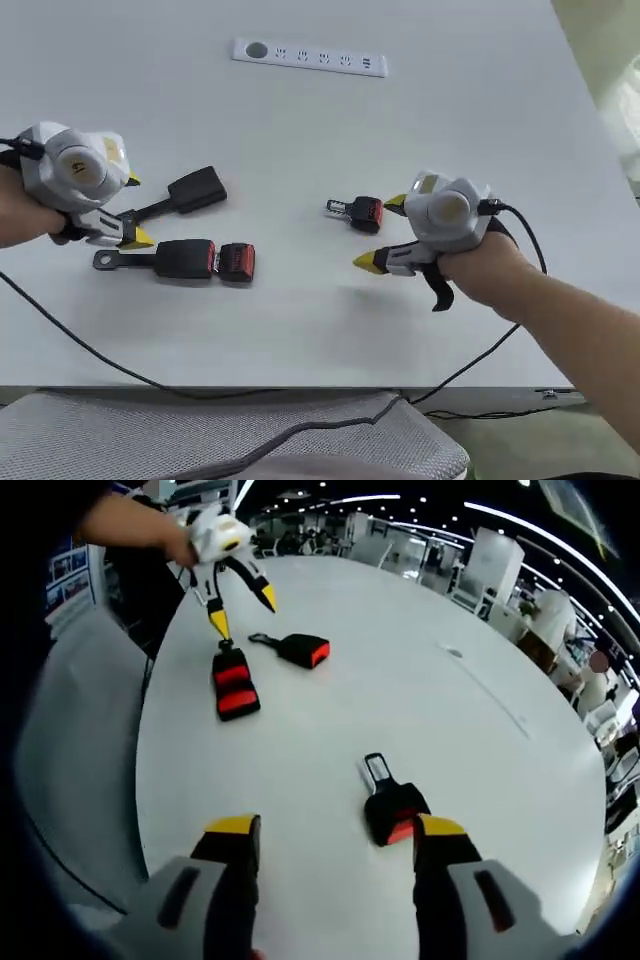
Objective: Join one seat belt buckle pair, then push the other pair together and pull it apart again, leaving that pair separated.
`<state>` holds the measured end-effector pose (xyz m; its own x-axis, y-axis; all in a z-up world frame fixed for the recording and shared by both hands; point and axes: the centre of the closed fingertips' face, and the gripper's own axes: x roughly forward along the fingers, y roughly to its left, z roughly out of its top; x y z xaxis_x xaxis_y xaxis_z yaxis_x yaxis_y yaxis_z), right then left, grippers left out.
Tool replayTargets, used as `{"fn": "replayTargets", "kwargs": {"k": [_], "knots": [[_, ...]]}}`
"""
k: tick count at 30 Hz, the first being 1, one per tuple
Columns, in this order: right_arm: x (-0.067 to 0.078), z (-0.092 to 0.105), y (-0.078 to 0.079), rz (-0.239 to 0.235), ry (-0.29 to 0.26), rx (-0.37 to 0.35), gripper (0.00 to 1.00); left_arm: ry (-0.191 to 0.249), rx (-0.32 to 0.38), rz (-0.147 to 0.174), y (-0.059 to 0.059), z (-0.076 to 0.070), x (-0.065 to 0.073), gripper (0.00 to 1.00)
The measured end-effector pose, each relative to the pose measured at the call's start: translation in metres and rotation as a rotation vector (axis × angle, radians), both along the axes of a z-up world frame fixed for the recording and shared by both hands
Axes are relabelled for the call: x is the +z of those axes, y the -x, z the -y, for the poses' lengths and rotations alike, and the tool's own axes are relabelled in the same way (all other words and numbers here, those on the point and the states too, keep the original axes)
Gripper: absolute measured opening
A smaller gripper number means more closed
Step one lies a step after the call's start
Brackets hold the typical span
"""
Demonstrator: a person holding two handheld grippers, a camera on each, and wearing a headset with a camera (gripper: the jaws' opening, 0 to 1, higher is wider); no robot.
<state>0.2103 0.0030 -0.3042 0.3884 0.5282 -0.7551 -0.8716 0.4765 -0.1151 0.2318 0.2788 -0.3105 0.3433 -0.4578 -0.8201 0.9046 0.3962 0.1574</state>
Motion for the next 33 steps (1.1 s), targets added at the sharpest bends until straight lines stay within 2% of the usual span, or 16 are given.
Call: {"fn": "replayTargets", "kwargs": {"k": [2, 4, 6, 13, 17, 22, 24, 25, 28, 33], "knots": [[0.004, -0.006, 0.005, 0.008, -0.029, -0.008, 0.69, 0.027, 0.030, 0.006, 0.014, -0.003, 0.008, 0.59], [0.005, -0.008, 0.009, 0.019, -0.033, -0.002, 0.71, 0.037, 0.046, 0.008, 0.024, -0.007, 0.013, 0.62], [0.013, -0.012, 0.014, 0.044, -0.061, -0.008, 0.74, 0.063, 0.099, 0.005, 0.038, -0.014, 0.019, 0.65], [0.022, -0.002, 0.027, 0.054, -0.079, -0.058, 0.85, 0.101, 0.190, -0.001, 0.065, -0.032, 0.026, 0.75], [0.024, 0.005, 0.033, 0.049, -0.085, -0.087, 0.90, 0.126, 0.257, 0.002, 0.072, -0.045, 0.031, 0.79], [0.027, 0.012, 0.039, 0.050, -0.090, -0.125, 0.99, 0.169, 0.318, -0.002, 0.079, -0.055, 0.038, 0.89], [0.028, 0.014, 0.040, 0.053, -0.095, -0.137, 1.00, 0.173, 0.327, -0.001, 0.082, -0.058, 0.039, 0.93], [0.029, 0.015, 0.042, 0.053, -0.097, -0.140, 1.00, 0.172, 0.329, 0.013, 0.082, -0.060, 0.040, 0.95], [0.031, 0.018, 0.045, 0.058, -0.103, -0.150, 1.00, 0.178, 0.357, 0.021, 0.082, -0.065, 0.043, 1.00], [0.033, 0.022, 0.047, 0.064, -0.109, -0.163, 1.00, 0.178, 0.379, 0.032, 0.084, -0.069, 0.046, 1.00]]}}
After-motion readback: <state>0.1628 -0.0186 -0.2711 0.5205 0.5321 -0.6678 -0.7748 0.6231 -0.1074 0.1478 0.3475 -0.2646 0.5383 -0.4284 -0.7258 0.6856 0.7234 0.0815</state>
